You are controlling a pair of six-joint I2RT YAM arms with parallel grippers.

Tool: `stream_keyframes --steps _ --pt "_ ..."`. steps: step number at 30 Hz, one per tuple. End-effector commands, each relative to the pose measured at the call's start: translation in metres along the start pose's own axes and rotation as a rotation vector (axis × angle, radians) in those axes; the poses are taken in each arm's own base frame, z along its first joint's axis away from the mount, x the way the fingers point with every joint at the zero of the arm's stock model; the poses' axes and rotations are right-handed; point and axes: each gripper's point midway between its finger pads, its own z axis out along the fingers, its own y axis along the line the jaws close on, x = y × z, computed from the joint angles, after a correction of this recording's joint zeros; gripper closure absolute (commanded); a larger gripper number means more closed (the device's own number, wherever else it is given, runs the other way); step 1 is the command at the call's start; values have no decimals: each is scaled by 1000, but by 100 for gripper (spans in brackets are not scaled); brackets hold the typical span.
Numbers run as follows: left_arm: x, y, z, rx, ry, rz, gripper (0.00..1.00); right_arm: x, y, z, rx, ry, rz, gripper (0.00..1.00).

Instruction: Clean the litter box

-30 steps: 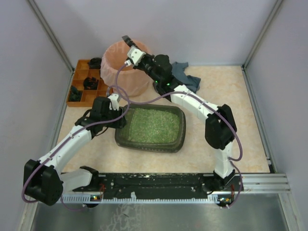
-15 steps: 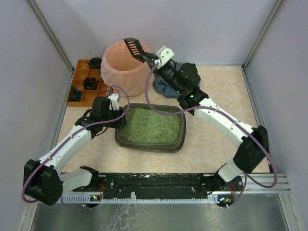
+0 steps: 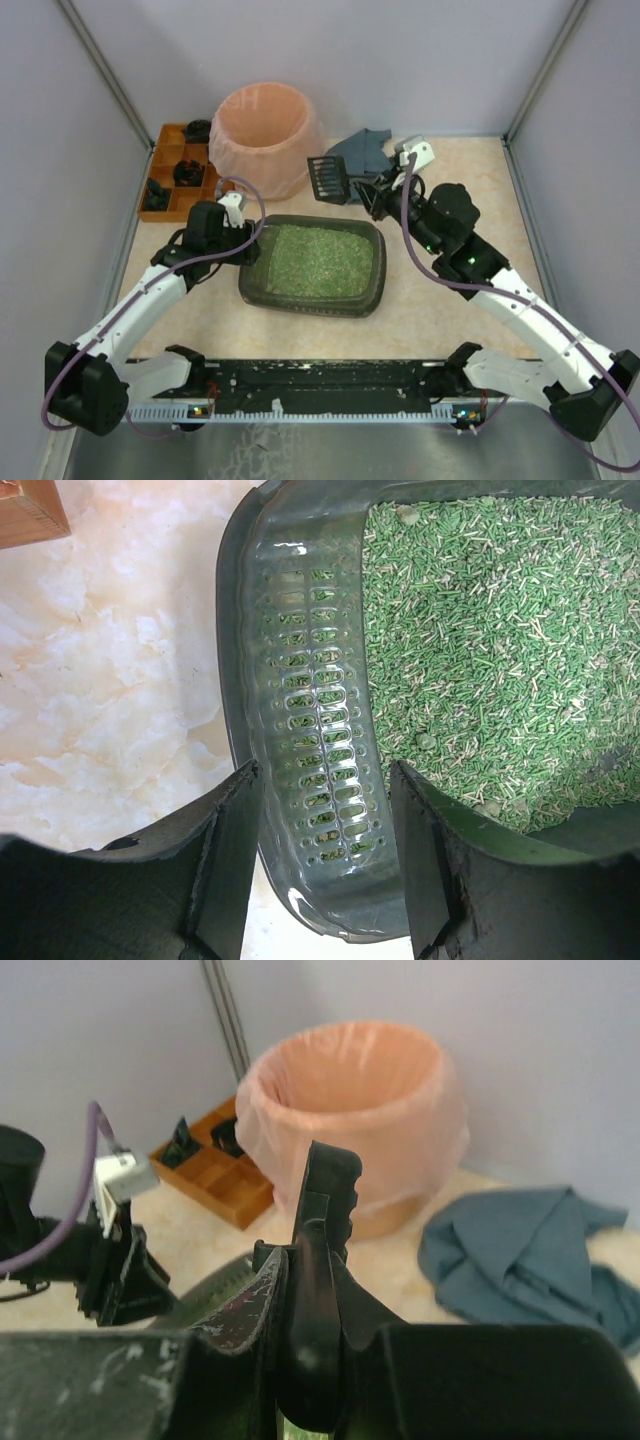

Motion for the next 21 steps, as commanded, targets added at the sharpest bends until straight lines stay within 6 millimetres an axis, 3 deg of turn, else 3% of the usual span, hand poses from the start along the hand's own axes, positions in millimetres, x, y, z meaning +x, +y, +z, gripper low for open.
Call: stream_keyframes --steps 1,6,15,21 --pt "-5 -2 -1 8 -23 -1 40 38 -12 -26 102 161 104 100" --pt "-4 -1 -1 3 -23 -2 40 78 -21 -35 183 323 143 100" --pt "-3 -2 -1 7 -23 -2 40 142 -24 -22 232 637 124 100" --pt "-3 -3 1 16 -17 -2 40 174 -22 -4 227 631 168 100"
